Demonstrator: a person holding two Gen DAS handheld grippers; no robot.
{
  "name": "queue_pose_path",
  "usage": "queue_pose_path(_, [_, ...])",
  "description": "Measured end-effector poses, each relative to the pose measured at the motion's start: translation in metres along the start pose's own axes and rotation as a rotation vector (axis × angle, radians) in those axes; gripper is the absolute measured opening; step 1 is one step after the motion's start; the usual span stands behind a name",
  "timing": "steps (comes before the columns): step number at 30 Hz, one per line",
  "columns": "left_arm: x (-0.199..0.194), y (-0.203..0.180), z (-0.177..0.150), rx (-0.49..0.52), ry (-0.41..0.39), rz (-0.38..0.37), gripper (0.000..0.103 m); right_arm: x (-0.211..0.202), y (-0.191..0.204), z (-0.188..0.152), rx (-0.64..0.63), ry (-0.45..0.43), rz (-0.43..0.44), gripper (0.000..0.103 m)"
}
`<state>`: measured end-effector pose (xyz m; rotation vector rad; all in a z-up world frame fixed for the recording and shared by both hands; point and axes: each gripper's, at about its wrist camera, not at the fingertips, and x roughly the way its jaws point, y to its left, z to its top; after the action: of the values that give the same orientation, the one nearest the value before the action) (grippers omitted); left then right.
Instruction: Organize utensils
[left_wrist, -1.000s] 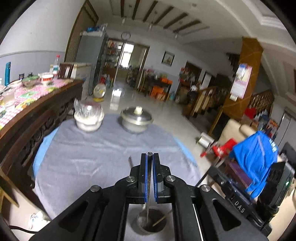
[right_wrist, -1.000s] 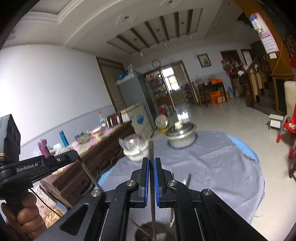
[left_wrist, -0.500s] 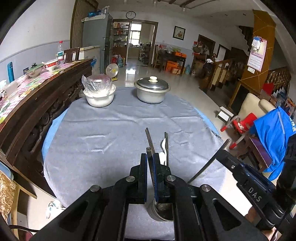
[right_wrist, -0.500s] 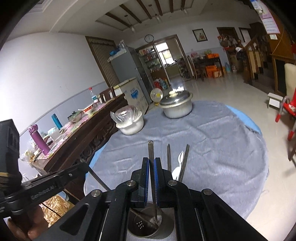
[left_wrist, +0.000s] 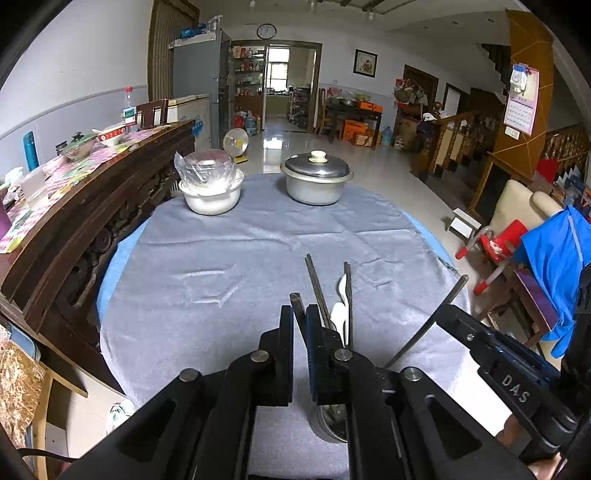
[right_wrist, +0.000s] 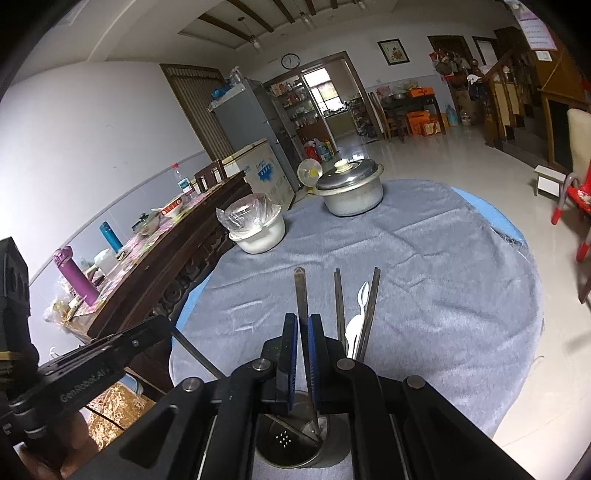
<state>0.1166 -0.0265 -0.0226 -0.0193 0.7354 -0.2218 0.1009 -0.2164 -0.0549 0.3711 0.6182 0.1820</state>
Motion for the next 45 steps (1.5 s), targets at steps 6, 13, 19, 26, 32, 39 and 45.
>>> queue_pose_path(6, [0.003, 0.000, 0.000, 0.004, 0.004, 0.006, 0.007, -0.004, -0.004, 0.002, 0.025, -0.023, 0.024, 0.015])
queue_pose_path(13, [0.007, 0.002, 0.002, 0.002, 0.011, 0.015, 0.011, -0.013, -0.011, 0.008, 0.058, -0.085, 0.054, 0.019])
queue_pose_path(19, [0.004, 0.006, 0.005, -0.006, -0.018, 0.012, 0.053, -0.020, -0.017, 0.013, 0.076, -0.121, 0.084, 0.019])
queue_pose_path(26, [-0.008, 0.032, 0.015, -0.059, -0.095, 0.018, 0.061, -0.036, -0.030, 0.021, 0.097, -0.187, 0.087, 0.019])
queue_pose_path(32, [0.003, 0.071, 0.021, -0.152, -0.085, 0.074, 0.063, -0.043, -0.052, 0.028, 0.150, -0.217, 0.053, 0.019])
queue_pose_path(39, [0.030, 0.094, 0.013, -0.208, -0.019, 0.109, 0.063, -0.008, -0.088, 0.025, 0.258, -0.096, 0.036, 0.019])
queue_pose_path(45, [0.073, 0.101, 0.000, -0.216, 0.093, 0.125, 0.063, 0.032, -0.113, 0.013, 0.323, 0.023, 0.046, 0.020])
